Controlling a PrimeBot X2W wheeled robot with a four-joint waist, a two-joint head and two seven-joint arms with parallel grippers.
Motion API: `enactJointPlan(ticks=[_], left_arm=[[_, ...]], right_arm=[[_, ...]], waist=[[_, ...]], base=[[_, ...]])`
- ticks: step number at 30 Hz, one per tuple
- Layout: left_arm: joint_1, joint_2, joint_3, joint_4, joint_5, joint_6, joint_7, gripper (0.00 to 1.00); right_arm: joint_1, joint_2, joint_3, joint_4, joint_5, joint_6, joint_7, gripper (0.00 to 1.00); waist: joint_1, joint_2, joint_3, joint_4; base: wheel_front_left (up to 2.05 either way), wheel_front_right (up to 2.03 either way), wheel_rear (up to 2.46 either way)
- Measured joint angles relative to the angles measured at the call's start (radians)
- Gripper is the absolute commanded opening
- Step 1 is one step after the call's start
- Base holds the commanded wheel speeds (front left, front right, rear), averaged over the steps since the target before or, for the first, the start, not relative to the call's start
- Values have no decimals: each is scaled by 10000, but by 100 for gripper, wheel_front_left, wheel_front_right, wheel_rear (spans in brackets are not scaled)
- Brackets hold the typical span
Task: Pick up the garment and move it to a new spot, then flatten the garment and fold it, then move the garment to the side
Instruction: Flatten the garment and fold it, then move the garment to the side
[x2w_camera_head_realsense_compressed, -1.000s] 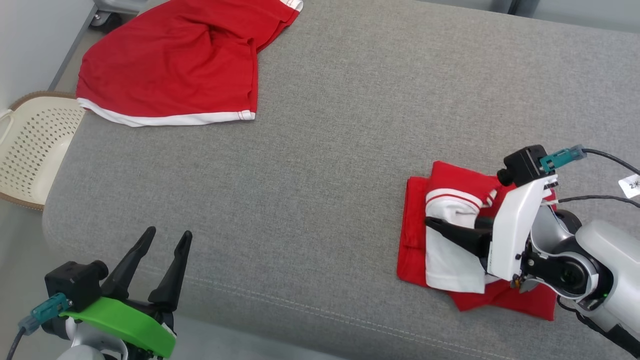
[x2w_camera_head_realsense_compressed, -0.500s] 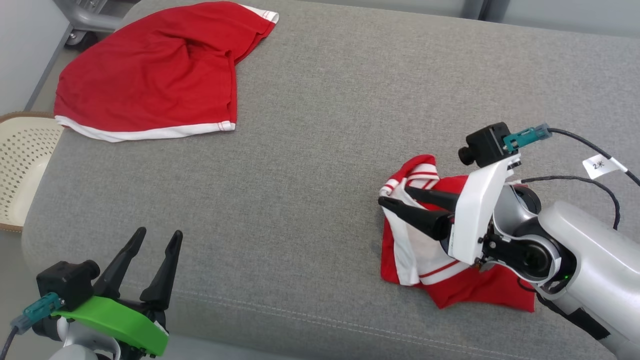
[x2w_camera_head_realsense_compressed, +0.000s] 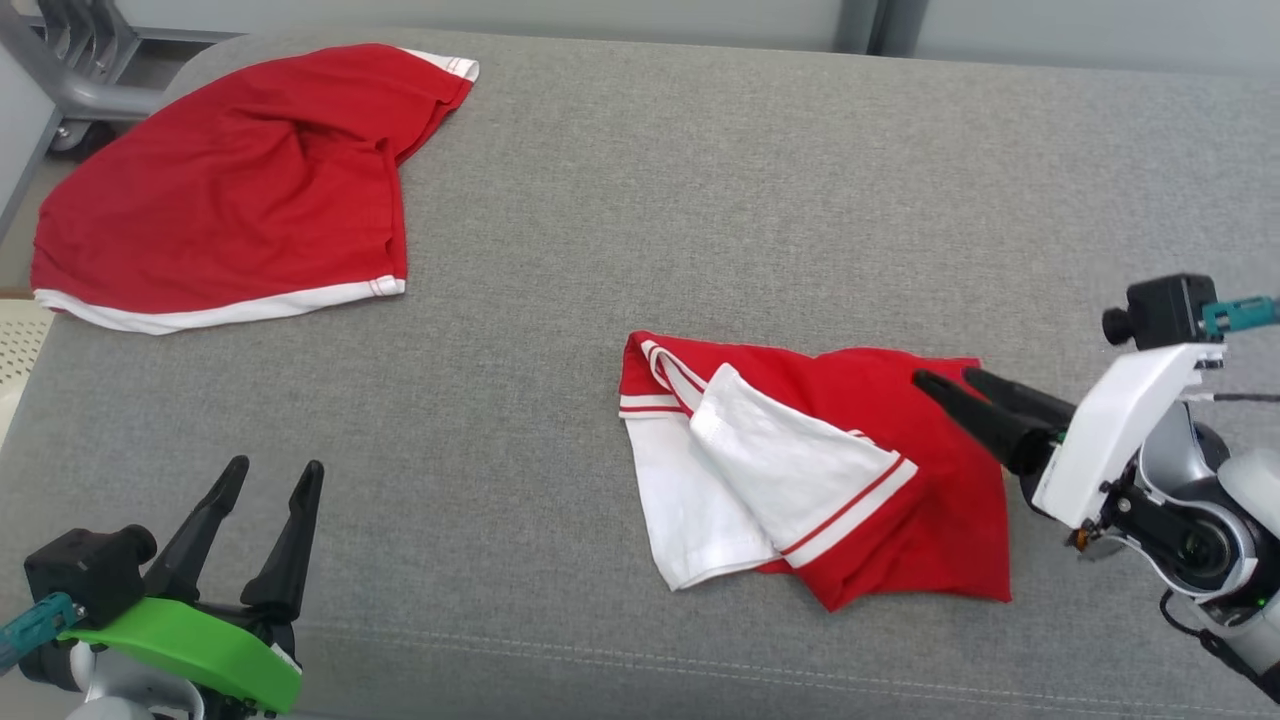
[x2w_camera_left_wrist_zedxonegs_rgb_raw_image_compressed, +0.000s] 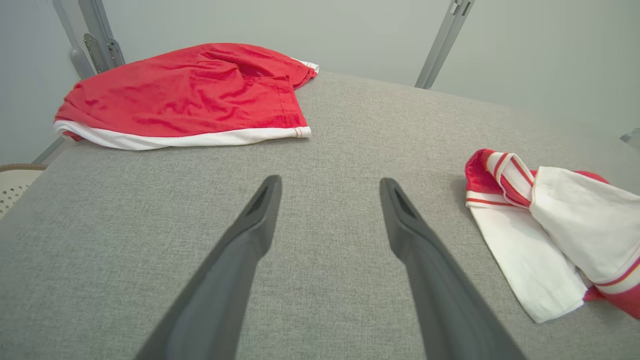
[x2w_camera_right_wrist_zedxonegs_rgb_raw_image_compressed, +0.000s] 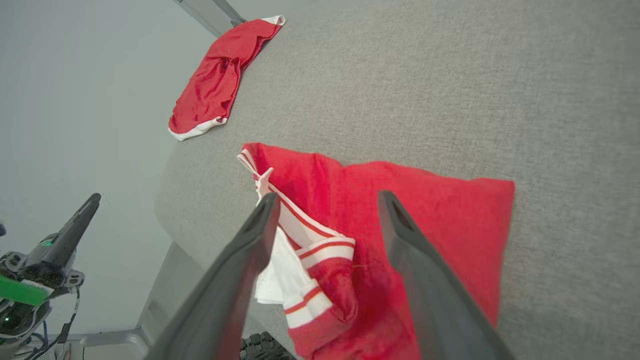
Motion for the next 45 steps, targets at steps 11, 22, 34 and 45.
enactJointPlan(ticks=[11, 22, 34, 45], left_arm=[[-17, 23, -199, -401, 17, -17, 10, 100], [-221, 65, -291, -606, 63, -94, 190, 100], [-495, -142, -487, -514, 63, -182, 272, 100], [-520, -428, -408, -196, 61, -188, 253, 100]], right_arm=[[1339, -362, -715, 1407, 809, -75, -773, 100], [1353, -59, -825, 2155, 1392, 59, -717, 100], [669, 107, -209, 2656, 1129, 550, 31, 0], [-437, -230, 153, 2102, 579, 1225, 913, 0]], waist=[[0, 0, 235, -221], [0, 0, 629, 94], [0, 0, 797, 701], [0, 0, 473, 827]], base=[[0, 0, 0], [0, 0, 0], [0, 0, 0], [0, 0, 0]])
